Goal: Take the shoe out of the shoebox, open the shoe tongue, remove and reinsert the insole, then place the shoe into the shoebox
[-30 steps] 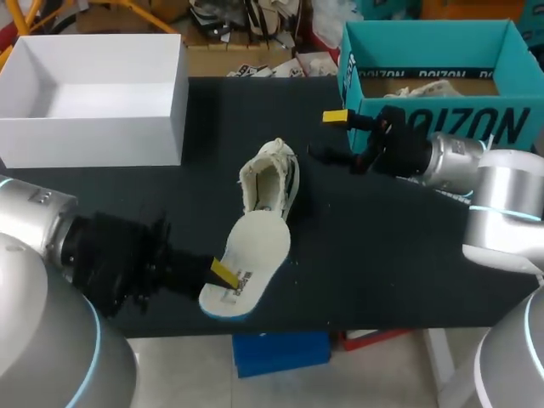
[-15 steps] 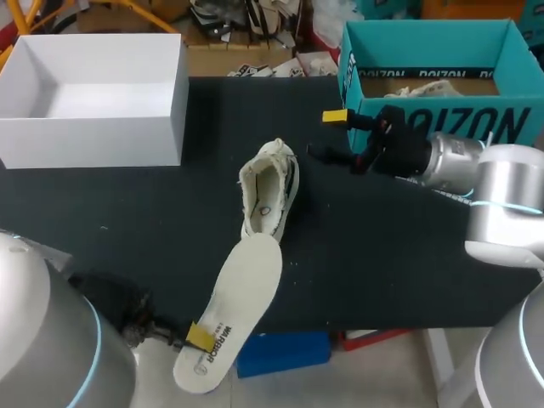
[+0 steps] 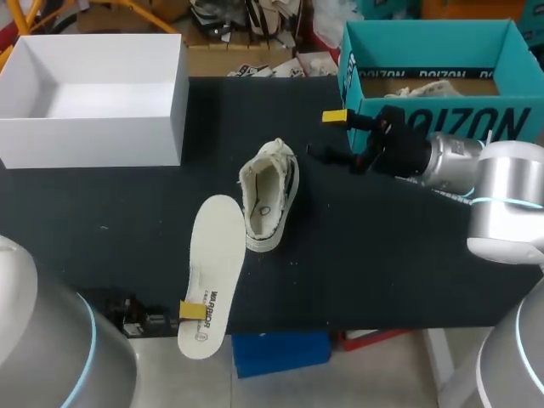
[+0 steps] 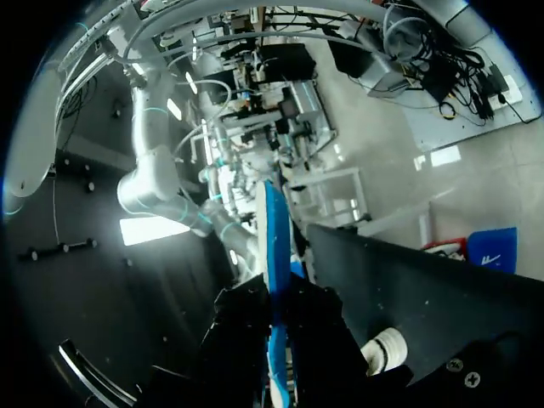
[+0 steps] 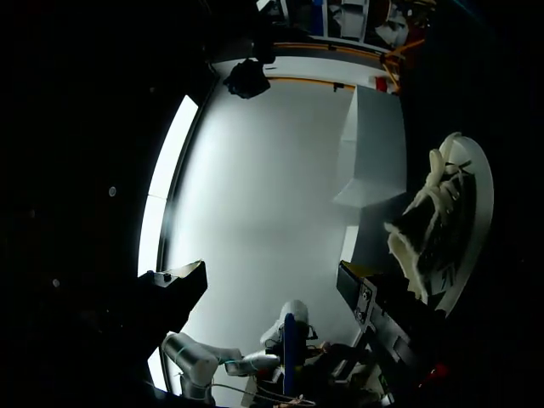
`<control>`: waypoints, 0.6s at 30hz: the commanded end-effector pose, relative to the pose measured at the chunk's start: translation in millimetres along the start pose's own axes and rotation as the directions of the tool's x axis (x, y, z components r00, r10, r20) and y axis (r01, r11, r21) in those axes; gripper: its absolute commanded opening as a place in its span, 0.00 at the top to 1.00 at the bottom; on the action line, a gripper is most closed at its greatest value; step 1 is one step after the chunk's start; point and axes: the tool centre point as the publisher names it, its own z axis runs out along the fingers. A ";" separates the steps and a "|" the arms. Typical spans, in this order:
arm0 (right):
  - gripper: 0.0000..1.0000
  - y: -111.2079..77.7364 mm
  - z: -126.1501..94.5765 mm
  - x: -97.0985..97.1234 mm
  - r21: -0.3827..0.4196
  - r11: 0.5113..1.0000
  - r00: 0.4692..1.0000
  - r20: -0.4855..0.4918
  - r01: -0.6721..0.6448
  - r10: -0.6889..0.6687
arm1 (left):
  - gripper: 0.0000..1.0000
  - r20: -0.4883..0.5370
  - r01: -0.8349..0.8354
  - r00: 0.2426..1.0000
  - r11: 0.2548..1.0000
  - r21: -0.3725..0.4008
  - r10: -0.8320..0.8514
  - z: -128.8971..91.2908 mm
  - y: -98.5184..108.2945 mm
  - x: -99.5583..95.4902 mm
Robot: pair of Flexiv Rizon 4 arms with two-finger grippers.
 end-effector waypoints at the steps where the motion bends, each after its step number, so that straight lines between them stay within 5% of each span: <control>1: 0.00 -0.6 0.3 -0.4 0.000 1.000 1.000 0.000 -0.001 0.001 | 1.00 0.003 0.007 1.000 0.996 -0.092 -0.007 18.1 20.2 9.9; 18: 0.00 -0.6 0.3 -0.4 0.000 1.000 1.000 0.000 -0.001 0.001 | 1.00 -0.023 0.005 1.000 0.998 -0.061 -0.006 33.3 111.7 20.2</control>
